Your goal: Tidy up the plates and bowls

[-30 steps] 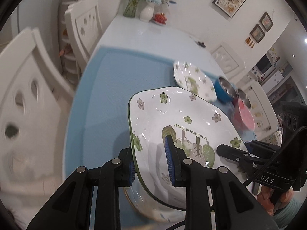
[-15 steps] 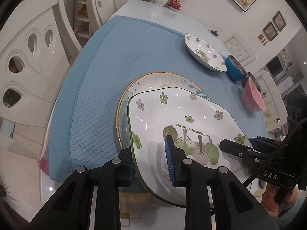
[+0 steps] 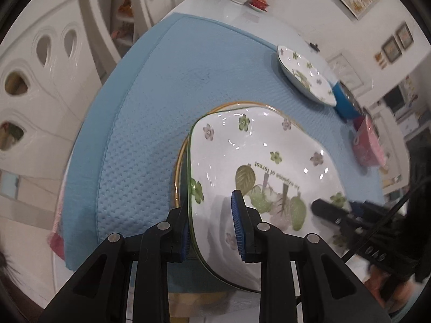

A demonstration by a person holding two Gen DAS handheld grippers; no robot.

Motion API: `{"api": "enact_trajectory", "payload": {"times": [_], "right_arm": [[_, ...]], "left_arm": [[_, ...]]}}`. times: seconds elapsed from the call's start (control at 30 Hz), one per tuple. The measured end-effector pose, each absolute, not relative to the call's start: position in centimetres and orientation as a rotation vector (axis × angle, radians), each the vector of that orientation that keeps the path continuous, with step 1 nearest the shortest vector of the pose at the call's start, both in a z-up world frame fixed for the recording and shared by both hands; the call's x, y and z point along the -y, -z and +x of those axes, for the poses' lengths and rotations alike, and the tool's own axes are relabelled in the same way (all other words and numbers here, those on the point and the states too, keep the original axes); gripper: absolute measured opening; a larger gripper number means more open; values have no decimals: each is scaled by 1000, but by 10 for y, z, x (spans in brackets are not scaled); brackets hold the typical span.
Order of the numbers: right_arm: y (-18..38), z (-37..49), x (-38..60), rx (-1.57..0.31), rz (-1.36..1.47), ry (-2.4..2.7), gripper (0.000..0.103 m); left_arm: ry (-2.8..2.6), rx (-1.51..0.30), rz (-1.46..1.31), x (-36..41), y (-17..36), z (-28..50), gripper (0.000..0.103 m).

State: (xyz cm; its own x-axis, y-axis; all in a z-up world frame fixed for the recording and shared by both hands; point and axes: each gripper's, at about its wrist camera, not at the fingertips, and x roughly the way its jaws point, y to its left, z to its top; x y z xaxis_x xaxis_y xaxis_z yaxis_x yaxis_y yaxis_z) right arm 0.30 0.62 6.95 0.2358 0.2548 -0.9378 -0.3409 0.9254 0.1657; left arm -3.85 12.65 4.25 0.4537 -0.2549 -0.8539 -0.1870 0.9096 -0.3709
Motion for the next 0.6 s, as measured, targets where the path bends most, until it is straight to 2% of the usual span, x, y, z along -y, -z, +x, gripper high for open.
{"api": "enact_trajectory", "payload": {"times": [0.4, 0.6], "right_arm": [[-94, -11, 7, -1243, -39, -377, 30], [-125, -21, 53, -1221, 102, -362, 30]], "left_arm": [[-31, -1094, -413, -143, -80, -54, 25], [25, -1037, -377, -123, -126, -58, 25]]}}
